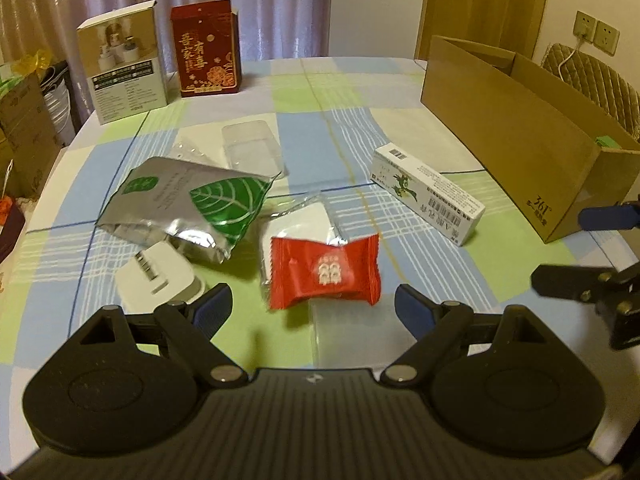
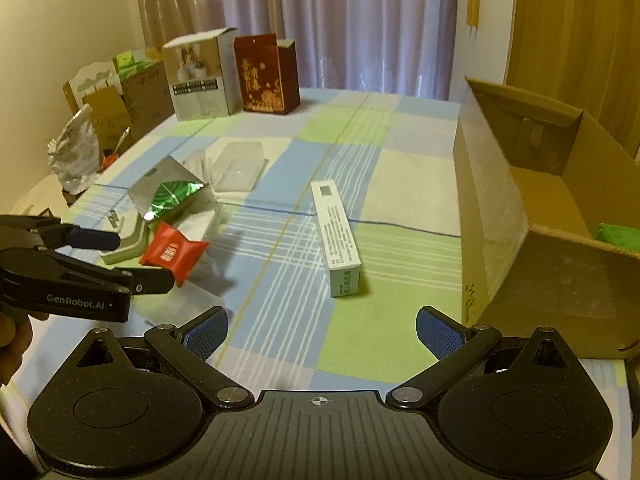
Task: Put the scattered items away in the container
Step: 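Move the left tool to the red candy packet while the right tool reaches the clear cup, then grasp the red candy packet with the left tool while the right tool grasps the clear cup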
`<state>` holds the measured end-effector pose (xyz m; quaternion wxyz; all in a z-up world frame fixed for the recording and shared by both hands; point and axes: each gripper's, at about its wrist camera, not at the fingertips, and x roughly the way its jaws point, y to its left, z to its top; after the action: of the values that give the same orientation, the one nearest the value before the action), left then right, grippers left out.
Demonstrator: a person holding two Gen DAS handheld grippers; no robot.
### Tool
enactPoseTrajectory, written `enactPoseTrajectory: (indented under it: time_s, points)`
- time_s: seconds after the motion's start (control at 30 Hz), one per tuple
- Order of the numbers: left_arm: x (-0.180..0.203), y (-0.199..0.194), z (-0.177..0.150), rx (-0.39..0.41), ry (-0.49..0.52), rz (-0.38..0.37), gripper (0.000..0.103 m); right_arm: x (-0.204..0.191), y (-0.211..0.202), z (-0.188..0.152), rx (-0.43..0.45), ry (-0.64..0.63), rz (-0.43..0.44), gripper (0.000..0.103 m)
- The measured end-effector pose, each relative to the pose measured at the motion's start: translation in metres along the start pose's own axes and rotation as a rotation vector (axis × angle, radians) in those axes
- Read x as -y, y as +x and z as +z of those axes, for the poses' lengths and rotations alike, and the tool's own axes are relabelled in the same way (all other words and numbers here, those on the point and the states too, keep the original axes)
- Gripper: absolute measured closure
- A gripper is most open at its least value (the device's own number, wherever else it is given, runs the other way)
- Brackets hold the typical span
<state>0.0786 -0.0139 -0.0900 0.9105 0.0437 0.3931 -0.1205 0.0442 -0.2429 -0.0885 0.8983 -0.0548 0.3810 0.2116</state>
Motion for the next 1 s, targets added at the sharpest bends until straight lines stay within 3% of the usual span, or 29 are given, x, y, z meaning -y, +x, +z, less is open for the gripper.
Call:
enactPoseTrajectory:
  time_s: [0.1, 0.27, 0.47, 0.7, 1.0]
  points:
    - [0.002, 0.012, 0.003, -0.012, 0.008, -0.001, 0.026, 0.004, 0.011, 0.0, -0.013, 0.006, -0.002, 0.0]
    - [0.001, 0.025, 0.002, -0.024, 0.005, 0.0, 0.028, 0.009, 0.026, 0.001, -0.03, 0.012, 0.003, 0.0]
    - [0.003, 0.025, 0.002, -0.009, 0.024, 0.005, 0.054, 0.01, 0.038, 0.001, -0.047, 0.021, 0.009, 0.0]
    - [-0.009, 0.012, -0.005, -0.017, 0.007, 0.006, 0.06, -0.005, 0.038, 0.001, -0.051, 0.0, 0.045, 0.0]
    - [-0.043, -0.02, -0.024, -0.034, -0.056, 0.053, 0.06, -0.052, 0.051, -0.001, -0.082, -0.128, 0.187, 0.0]
